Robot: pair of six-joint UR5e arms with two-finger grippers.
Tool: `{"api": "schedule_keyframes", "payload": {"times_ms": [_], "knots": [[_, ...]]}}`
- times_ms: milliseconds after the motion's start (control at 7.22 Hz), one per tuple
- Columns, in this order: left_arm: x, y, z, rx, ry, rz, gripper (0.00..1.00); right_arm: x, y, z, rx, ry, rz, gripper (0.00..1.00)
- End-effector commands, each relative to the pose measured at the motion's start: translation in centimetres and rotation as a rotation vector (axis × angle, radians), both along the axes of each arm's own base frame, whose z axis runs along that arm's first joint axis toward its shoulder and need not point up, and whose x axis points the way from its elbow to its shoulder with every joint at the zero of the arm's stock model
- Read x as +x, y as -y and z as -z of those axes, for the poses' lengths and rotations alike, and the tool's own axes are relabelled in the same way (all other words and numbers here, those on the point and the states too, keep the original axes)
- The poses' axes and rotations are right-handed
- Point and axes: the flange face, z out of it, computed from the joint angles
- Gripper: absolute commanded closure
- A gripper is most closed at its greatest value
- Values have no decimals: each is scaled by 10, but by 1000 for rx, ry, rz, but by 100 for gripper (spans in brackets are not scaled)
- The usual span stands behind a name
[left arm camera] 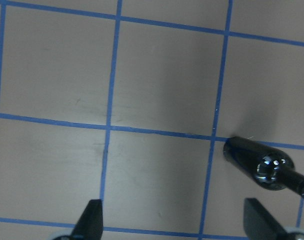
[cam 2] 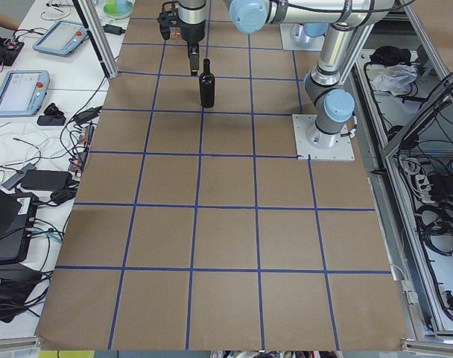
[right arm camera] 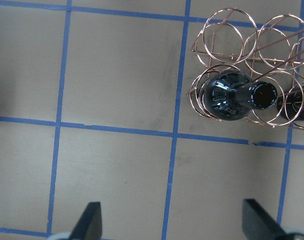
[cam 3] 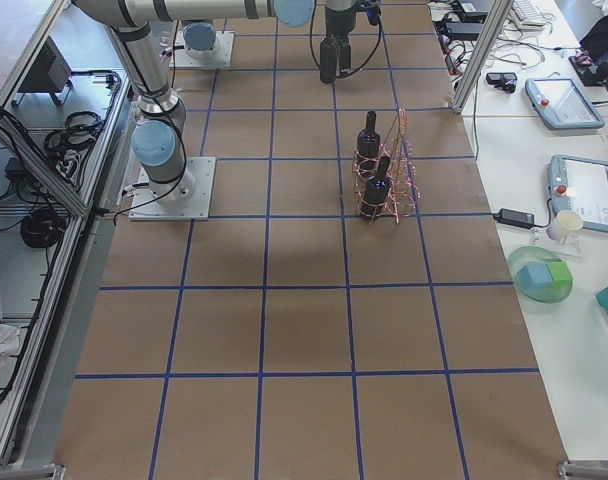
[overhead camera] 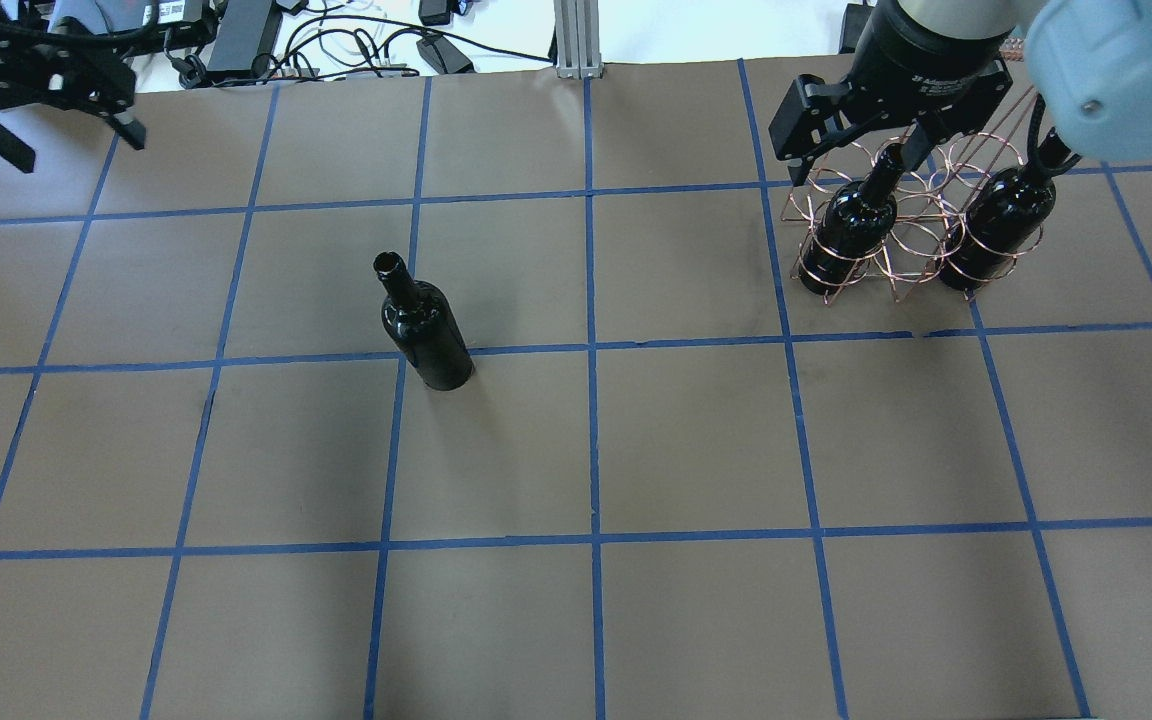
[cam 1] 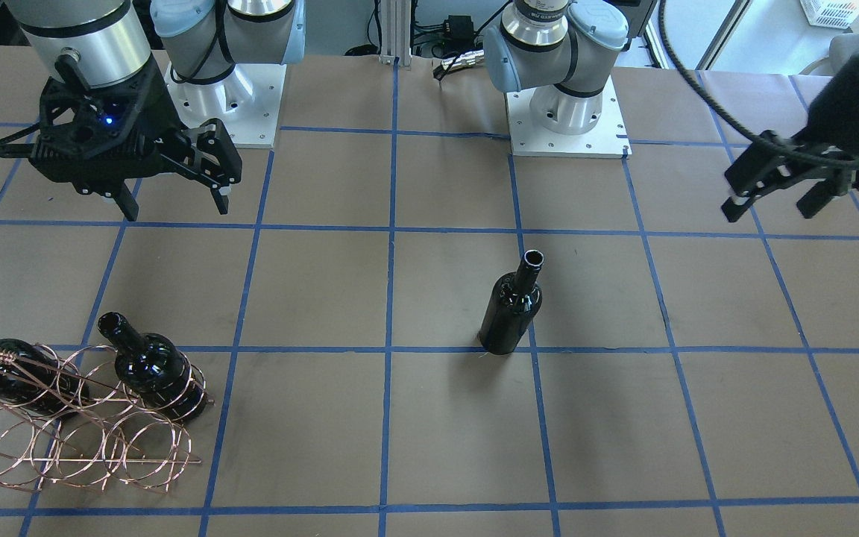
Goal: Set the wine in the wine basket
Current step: 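Raise the left gripper away while the right gripper moves toward the bottle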
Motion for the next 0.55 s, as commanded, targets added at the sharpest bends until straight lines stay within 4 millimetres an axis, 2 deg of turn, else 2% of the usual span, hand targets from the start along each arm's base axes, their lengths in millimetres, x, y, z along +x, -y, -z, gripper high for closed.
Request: {"api": "schedule_keyframes", "payload": {"times_ms": [0,139,277,416], "knots": [[82,-18,5,24,22,60,0,71,-17,1,-15,-25,-89,0],[105,-22,9,31,18,39,0,124,-34,3,-13,-16,-65,0],[110,-24,14,37,12,33,0,173,-43,15,8,-3,-56,0],[110,-24,15,40,8,33,0,202,-37,15,3,17,-25,0]]}}
